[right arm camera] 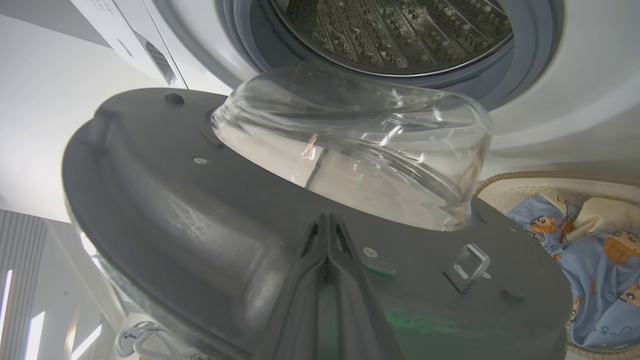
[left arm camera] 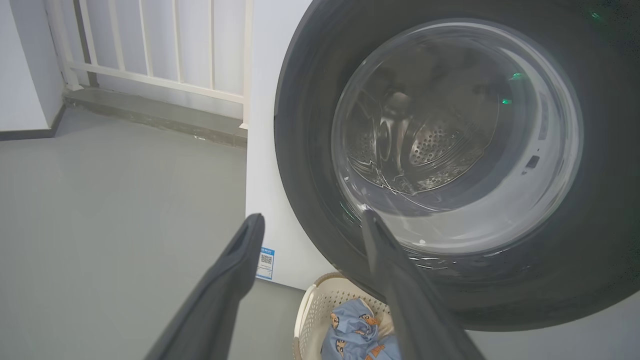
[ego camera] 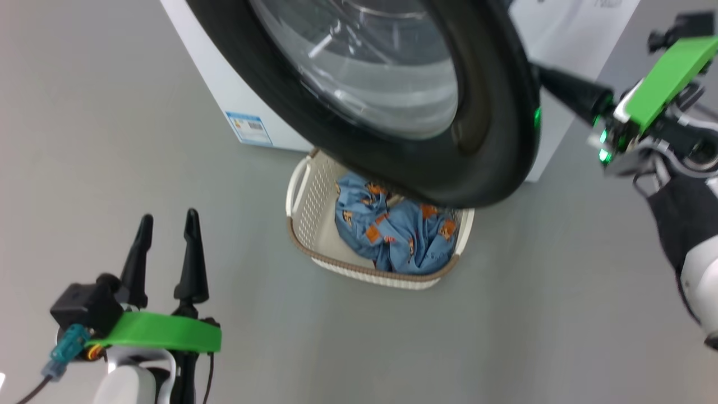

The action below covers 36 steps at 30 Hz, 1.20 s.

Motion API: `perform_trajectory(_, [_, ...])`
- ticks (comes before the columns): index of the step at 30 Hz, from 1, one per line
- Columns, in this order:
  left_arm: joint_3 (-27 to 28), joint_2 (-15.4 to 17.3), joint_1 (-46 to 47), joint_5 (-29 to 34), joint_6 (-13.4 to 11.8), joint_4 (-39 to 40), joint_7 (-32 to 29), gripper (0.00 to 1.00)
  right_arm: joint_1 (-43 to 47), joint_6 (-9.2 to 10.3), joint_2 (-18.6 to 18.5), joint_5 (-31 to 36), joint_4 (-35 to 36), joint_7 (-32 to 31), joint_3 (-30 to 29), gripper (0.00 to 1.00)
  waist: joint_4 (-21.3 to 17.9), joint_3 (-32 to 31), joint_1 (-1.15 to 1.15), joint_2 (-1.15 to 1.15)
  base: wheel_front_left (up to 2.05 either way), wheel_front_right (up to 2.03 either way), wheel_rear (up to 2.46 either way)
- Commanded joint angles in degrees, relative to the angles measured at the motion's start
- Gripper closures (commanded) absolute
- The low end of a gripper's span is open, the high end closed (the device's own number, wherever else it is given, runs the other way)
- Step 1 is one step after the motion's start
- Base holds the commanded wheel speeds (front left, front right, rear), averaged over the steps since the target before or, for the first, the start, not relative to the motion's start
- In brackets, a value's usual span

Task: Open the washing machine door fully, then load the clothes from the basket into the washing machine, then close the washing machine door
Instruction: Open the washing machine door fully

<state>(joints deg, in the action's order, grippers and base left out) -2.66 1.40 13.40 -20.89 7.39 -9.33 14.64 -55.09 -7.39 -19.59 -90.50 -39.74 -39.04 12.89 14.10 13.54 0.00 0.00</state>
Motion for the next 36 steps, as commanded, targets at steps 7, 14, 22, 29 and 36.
perform_trajectory(7, [1.99, 1.56, -2.32, 1.28, 0.10, 0.02, 0.36, 0.00, 7.25, -0.10, 1.68, -1.42, 4.80, -3.12, 2.29, 1.00, 2.51, -5.95, 0.00, 0.00, 0.00, 0.00, 0.00])
perform_trajectory(14, [2.20, 1.68, -4.00, 1.72, 0.10, -0.70, 0.36, 0.00, 12.75, -0.10, 2.32, -3.23, 7.62, -3.98, 1.61, 1.00, 5.52, -8.82, 0.00, 0.00, 0.00, 0.00, 0.00])
perform_trajectory(22, [1.64, 1.91, -4.96, 1.64, 0.10, -1.67, 0.36, 0.00, 17.13, -0.10, 3.60, -4.45, 10.08, -5.28, 1.58, 1.00, 9.13, -10.16, 0.00, 0.00, 0.00, 0.00, 0.00])
perform_trajectory(29, [1.53, 2.03, -5.02, 1.71, 0.10, -2.06, 0.36, 0.00, 18.93, -0.10, 4.93, -4.70, 11.30, -6.54, 2.24, 1.00, 12.26, -11.05, 0.00, 0.00, 0.00, 0.00, 0.00])
perform_trajectory(36, [1.58, 2.26, -5.14, 1.70, 0.10, -2.24, 0.36, 0.00, 19.88, -0.10, 6.61, -4.55, 12.92, -7.35, 3.13, 1.00, 13.47, -11.35, 0.00, 0.00, 0.00, 0.00, 0.00])
